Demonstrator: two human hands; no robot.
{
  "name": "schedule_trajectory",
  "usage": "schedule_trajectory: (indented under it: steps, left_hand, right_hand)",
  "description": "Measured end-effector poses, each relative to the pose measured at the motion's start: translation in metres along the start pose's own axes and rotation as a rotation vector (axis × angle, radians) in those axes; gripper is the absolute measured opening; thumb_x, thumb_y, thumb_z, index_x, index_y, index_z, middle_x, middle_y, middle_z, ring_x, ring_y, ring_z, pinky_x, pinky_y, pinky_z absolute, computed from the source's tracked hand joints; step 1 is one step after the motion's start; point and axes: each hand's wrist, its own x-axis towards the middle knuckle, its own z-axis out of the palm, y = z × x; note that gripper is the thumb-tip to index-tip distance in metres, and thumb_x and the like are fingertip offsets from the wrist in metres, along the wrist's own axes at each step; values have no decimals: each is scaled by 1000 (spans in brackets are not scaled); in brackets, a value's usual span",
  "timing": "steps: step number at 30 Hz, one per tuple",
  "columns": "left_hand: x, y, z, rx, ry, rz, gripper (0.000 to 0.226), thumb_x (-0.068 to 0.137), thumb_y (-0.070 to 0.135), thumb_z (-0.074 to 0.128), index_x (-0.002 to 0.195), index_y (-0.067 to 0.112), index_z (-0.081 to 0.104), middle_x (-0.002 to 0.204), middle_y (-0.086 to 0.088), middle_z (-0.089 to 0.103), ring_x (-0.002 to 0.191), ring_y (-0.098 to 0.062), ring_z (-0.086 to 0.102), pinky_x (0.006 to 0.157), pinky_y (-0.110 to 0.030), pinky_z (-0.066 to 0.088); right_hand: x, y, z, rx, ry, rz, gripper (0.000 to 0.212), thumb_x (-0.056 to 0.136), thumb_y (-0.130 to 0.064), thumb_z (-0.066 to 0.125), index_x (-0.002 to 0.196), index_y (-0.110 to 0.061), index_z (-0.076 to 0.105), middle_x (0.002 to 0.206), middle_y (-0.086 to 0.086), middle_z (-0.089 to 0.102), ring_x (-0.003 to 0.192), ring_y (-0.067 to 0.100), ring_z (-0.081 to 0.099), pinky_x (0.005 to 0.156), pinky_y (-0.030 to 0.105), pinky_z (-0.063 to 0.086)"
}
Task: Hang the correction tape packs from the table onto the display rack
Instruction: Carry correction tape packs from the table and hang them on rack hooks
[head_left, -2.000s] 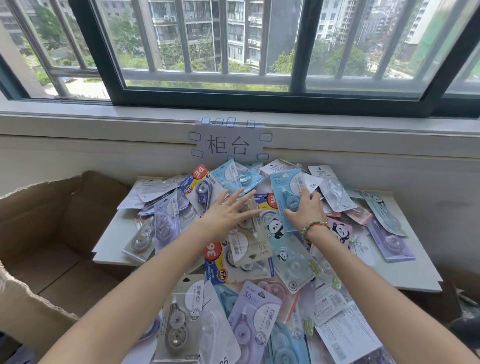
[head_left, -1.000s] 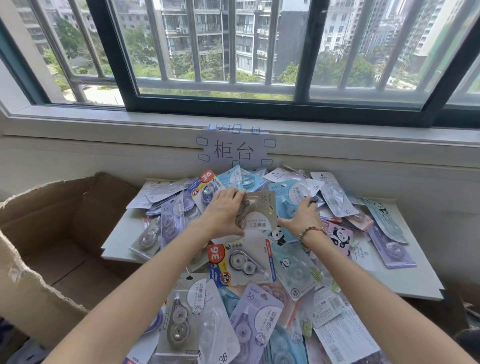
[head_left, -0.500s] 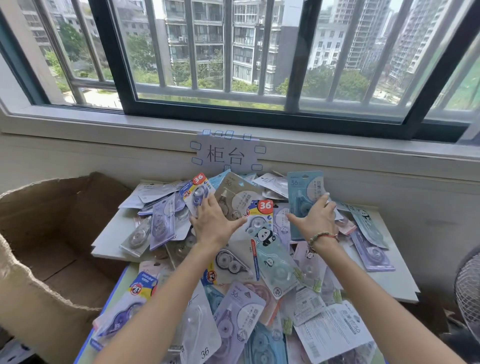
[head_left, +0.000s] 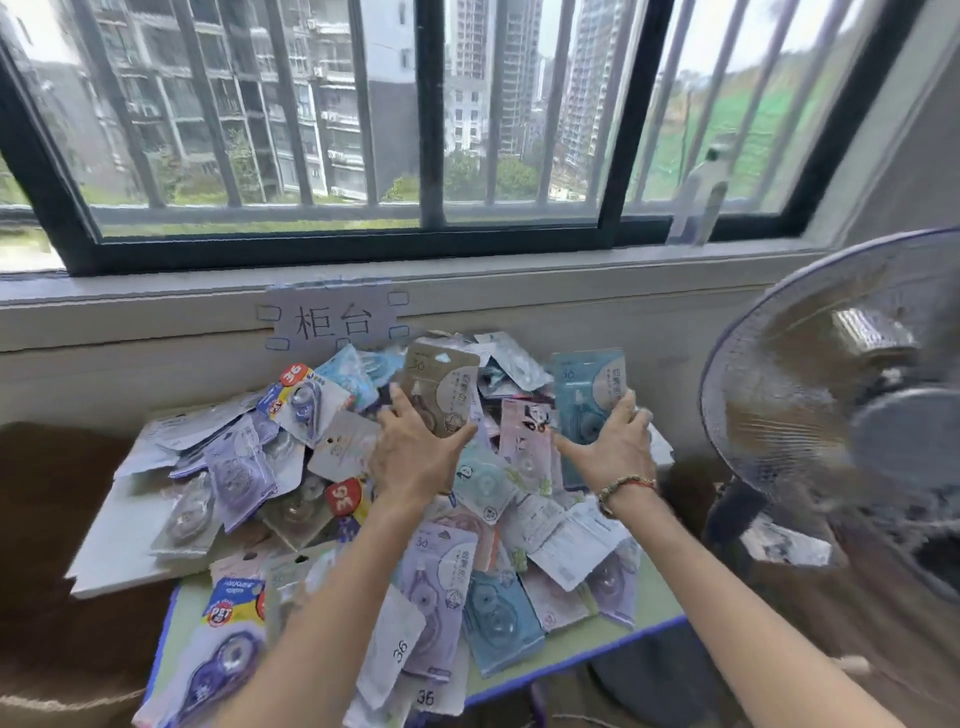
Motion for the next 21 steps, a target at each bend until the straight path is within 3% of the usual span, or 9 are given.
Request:
schedule_trajectory:
  steps: [4, 10, 15, 21]
  left_hand:
    - [-41, 6, 10, -117, -79, 103, 114, 77, 59, 70, 152, 2, 6, 154, -22, 19, 137, -37, 33, 104, -43, 38]
    - [-104, 47, 34, -207, -179, 226, 111, 73, 58, 73, 149, 3, 14, 145, -21, 37, 130, -37, 42, 99, -45, 41]
    - [-172, 115, 63, -268, -295, 403, 104, 68, 61, 75, 139, 0, 29, 131, -19, 44, 120, -39, 47, 92, -50, 46]
    - [-300, 217, 100, -286, -443, 654, 110, 69, 65, 72, 144, 3, 23, 135, -16, 43, 121, -36, 49, 88, -49, 46]
  right_hand:
    - [-55, 36, -26, 26, 88, 135, 115, 75, -54, 71, 150, -7, -2, 149, 16, 19, 135, 33, 29, 100, 45, 38]
    - [-118, 102, -83, 7, 281, 317, 113, 74, -50, 74, 150, -6, 3, 143, 19, 29, 127, 35, 39, 95, 43, 40]
    - [-172, 170, -148, -13, 484, 496, 106, 71, -49, 76, 145, -7, 13, 132, 17, 39, 117, 36, 48, 85, 46, 48]
    - [-255, 274, -241, -28, 700, 698, 110, 73, -49, 75, 149, -7, 7, 139, 17, 34, 123, 35, 44, 88, 45, 46]
